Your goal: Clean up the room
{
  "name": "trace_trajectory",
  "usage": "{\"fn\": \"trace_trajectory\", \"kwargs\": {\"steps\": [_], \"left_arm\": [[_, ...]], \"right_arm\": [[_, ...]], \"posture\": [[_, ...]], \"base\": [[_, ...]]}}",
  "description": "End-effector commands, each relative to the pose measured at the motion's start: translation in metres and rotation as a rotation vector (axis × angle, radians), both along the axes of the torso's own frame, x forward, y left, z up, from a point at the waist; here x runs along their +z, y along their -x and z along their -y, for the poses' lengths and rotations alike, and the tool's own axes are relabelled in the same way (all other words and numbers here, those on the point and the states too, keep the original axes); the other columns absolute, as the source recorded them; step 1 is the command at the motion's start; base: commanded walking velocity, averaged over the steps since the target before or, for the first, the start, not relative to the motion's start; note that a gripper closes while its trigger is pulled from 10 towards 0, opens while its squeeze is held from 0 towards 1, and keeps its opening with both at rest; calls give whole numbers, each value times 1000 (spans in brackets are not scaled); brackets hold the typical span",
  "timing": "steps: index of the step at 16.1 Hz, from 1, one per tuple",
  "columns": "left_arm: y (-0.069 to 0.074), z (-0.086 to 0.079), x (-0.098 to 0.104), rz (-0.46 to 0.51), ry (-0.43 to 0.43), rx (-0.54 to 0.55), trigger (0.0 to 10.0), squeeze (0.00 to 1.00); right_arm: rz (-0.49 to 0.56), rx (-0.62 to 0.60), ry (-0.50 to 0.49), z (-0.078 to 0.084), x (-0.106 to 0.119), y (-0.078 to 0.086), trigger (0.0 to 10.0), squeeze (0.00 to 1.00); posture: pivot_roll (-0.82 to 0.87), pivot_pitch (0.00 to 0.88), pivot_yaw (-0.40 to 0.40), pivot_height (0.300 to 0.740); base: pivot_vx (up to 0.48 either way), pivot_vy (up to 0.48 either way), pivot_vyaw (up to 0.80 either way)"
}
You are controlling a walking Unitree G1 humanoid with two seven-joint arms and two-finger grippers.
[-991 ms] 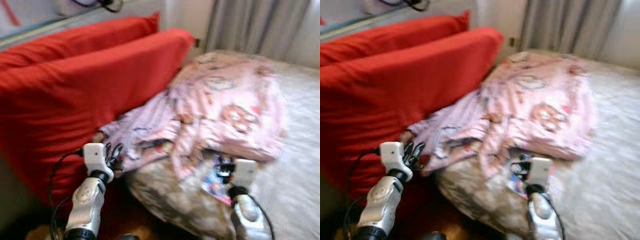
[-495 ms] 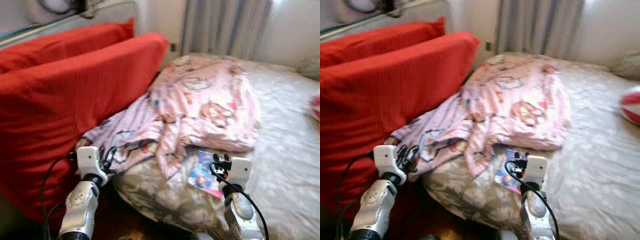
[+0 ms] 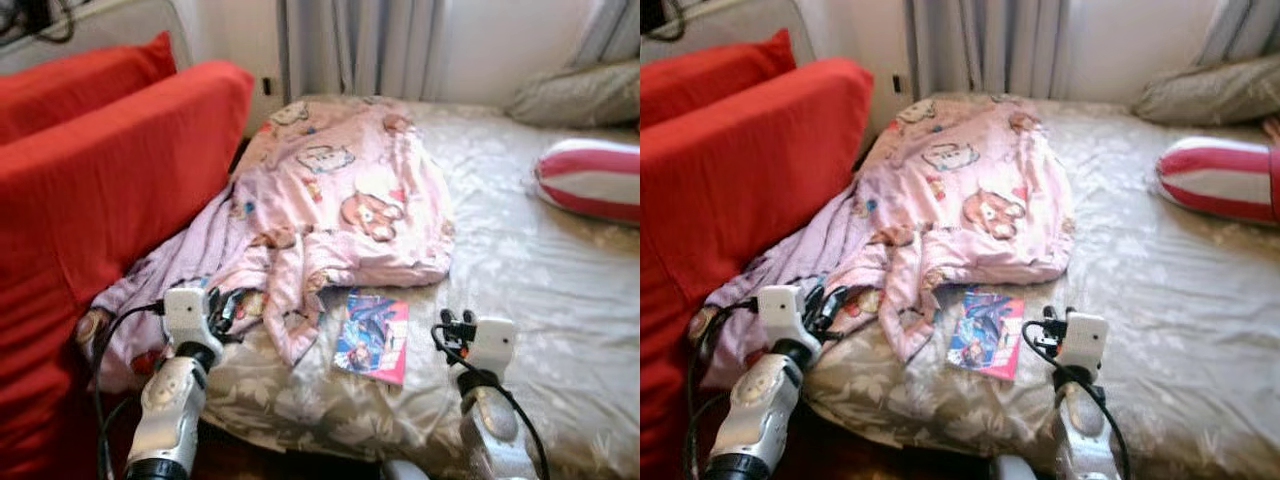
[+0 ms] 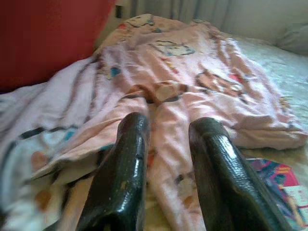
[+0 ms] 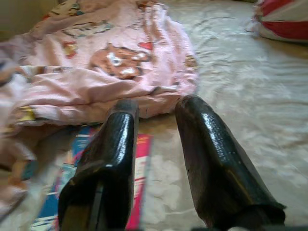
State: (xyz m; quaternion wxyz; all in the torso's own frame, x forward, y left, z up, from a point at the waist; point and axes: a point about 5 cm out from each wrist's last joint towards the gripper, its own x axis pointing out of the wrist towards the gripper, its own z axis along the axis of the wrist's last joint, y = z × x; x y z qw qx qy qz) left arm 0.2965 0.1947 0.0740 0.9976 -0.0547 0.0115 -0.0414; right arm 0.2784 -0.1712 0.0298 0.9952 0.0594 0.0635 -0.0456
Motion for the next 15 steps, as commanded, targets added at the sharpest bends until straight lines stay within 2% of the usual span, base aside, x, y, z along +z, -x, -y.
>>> {"fn": "trace_trajectory", "kwargs": {"steps": [1, 4, 7, 15], "left_arm": [[2, -5, -2, -15, -1, 15, 10000, 0], [2, -6, -2, -18, 1, 18, 10000, 0], [2, -6, -2, -21, 0, 17, 10000, 0], [3, -7, -2, -19, -1, 18, 10000, 0]], "right_arm": [[8, 9, 1, -2, 2, -3, 10000, 0], [24, 72, 19, -9, 4, -4, 10000, 0], [27, 77, 13, -10, 4, -3, 10000, 0], [16, 69, -6, -9, 2, -3, 10000, 0]], "posture": [[2, 0, 8, 648], [1, 0, 8, 648], [1, 0, 8, 648], [1, 0, 6, 648]], "base": [[0, 0, 0], [161, 0, 0], [274, 0, 800], [319, 0, 0]]}}
